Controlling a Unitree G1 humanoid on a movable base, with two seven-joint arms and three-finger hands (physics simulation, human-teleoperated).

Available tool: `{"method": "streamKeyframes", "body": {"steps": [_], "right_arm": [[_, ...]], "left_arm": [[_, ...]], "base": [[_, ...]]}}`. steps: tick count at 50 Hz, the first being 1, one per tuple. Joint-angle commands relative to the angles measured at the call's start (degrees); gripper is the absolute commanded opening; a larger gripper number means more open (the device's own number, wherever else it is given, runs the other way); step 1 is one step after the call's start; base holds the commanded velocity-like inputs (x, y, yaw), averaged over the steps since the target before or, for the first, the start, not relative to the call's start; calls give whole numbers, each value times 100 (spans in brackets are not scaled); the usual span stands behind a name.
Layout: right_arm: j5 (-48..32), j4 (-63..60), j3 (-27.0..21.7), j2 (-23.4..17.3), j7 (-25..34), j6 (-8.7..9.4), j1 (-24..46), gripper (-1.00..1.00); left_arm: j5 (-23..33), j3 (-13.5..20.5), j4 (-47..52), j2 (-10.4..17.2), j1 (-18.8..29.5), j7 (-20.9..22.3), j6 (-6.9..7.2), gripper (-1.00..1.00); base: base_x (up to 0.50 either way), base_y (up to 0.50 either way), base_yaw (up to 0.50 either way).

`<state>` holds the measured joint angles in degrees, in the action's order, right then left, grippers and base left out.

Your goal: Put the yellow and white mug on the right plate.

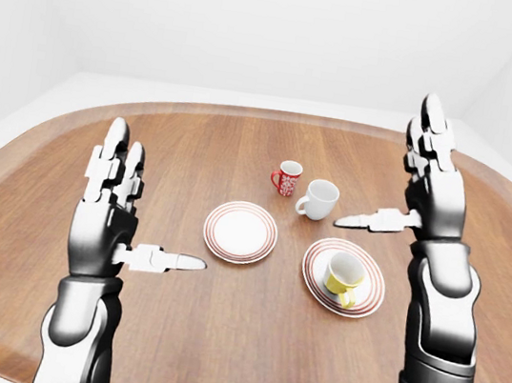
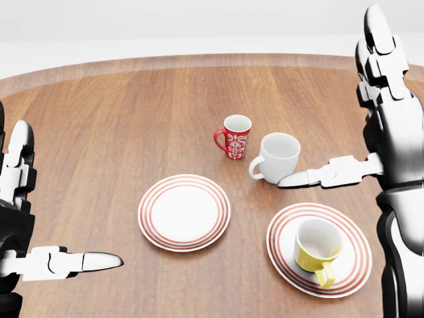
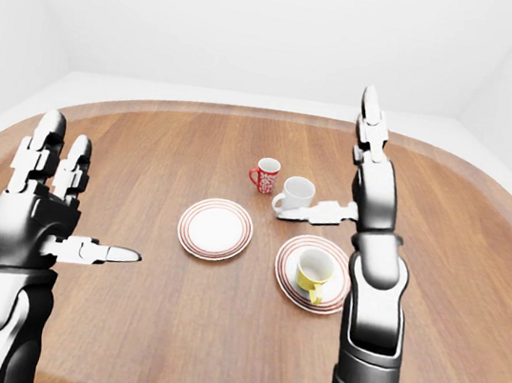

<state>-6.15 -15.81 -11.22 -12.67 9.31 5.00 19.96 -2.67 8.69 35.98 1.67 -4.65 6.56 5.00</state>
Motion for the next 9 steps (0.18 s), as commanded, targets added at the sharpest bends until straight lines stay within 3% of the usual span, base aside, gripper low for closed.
{"method": "streamKeyframes", "body": {"steps": [1, 9], "right_arm": [[240, -2194, -156, 200, 358, 0, -658, 100], [495, -3310, -324, 282, 505, 0, -987, 100]], "left_arm": [[1, -11, 61, -5, -18, -3, 0, 100], [-4, -6, 61, -9, -19, -2, 0, 100]], "base": [[0, 0, 0], [0, 0, 0]]}}
